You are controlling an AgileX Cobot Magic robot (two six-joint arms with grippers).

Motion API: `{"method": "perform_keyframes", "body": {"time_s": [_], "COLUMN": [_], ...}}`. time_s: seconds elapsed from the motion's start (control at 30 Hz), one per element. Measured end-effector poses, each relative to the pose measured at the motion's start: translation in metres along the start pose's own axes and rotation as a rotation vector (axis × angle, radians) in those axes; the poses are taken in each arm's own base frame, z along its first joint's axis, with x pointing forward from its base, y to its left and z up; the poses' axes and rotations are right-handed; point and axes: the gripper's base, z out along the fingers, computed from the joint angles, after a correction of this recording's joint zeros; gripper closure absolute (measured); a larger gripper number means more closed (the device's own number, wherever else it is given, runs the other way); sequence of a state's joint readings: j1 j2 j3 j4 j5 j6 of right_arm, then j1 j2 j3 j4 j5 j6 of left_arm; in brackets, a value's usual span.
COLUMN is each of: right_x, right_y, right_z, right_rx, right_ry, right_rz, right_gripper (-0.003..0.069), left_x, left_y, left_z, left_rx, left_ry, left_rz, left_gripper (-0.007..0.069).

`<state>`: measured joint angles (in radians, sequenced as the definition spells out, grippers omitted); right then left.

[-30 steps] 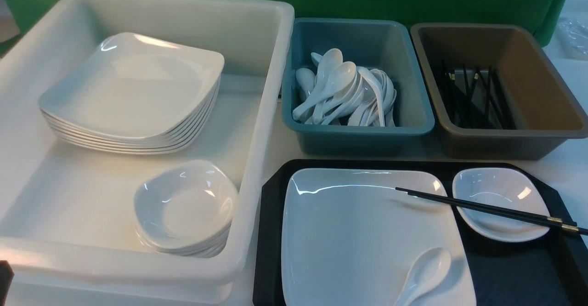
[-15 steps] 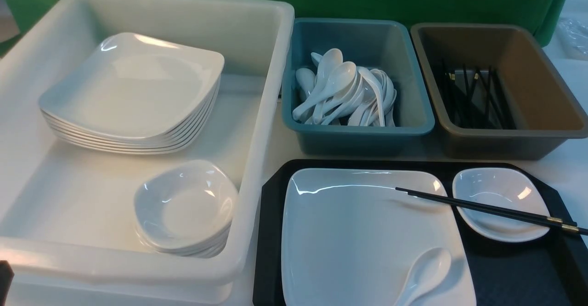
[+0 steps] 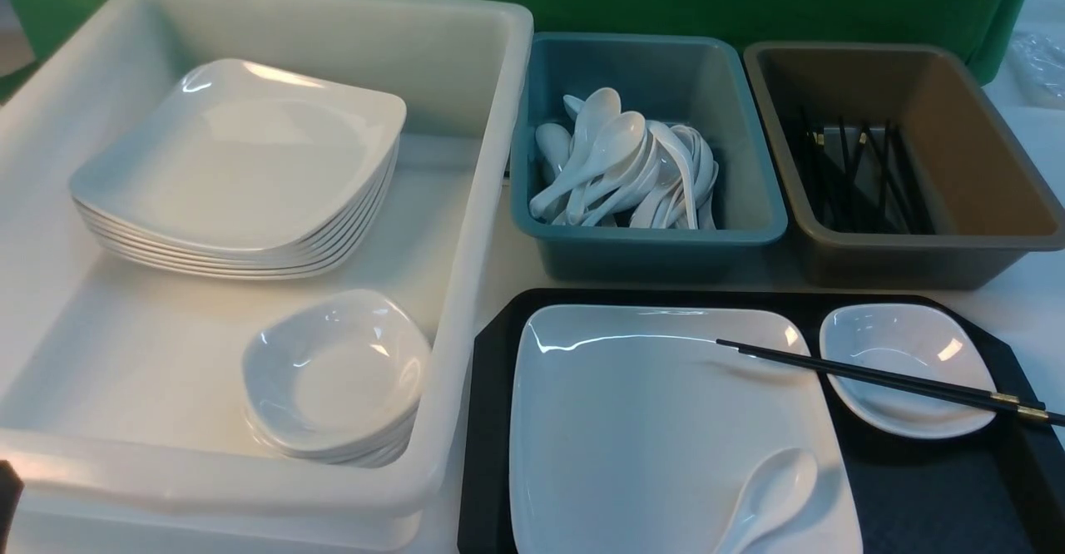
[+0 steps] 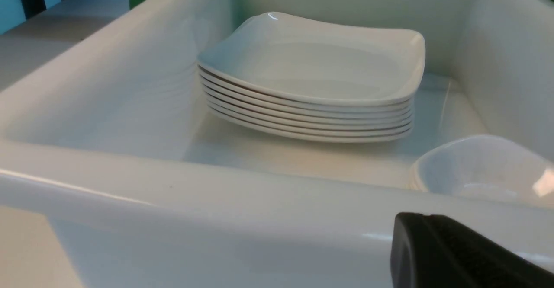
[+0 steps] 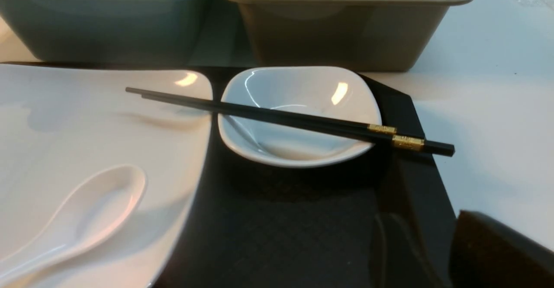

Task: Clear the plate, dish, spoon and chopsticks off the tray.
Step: Use the right arm to grab a pair of chopsticks from the plate

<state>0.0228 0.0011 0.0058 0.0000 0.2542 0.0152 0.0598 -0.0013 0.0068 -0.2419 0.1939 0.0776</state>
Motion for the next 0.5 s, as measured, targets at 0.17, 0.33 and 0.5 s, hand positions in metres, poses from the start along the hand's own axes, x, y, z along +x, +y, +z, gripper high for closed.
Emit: {"method": "perform_keyframes", "body": {"time_s": [0.17, 0.33, 0.5], "right_x": [0.0, 0.0, 0.0], "right_y": [0.0, 0.0, 0.0], "right_z": [0.0, 0.0, 0.0], "right_rx": [0.0, 0.0, 0.0], "right_ry": [0.0, 0.0, 0.0], "right_rz": [0.0, 0.0, 0.0], "right_gripper": [0.0419, 0.0419, 0.0419], "left_x": [-0.014, -0.028, -0.079], "left_y": [0.0, -0.004, -0.026], "left_z": [-0.001, -0.005, -0.018], "left_rx": [0.044, 0.085, 0.184], "left_ry": [-0.154, -0.176, -0.098], "left_rz": [-0.525, -0.653, -0.362], "left_gripper": [0.061, 0.061, 0.061]}}
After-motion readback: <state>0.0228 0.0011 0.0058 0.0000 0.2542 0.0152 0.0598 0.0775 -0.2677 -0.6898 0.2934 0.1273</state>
